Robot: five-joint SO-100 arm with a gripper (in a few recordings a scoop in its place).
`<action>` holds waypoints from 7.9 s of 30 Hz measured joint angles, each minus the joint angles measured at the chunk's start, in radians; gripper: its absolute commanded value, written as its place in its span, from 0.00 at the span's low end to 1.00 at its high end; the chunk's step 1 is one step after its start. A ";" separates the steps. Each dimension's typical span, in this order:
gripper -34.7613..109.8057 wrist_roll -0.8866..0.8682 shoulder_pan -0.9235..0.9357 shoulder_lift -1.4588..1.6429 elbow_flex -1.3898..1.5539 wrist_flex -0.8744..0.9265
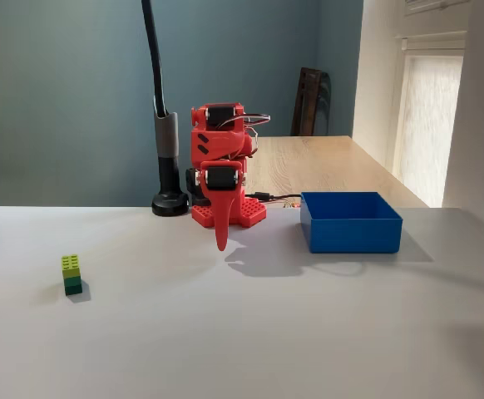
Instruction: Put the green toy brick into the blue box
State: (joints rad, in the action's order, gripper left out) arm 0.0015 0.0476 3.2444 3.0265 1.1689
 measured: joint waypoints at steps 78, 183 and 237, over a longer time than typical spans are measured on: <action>0.24 0.000 0.000 0.000 0.000 0.000; 0.24 0.190 0.213 -0.709 -0.565 -0.160; 0.29 -0.063 0.727 -1.864 -1.324 -0.282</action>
State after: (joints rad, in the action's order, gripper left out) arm -0.0614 0.7747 1.3806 1.7027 0.8866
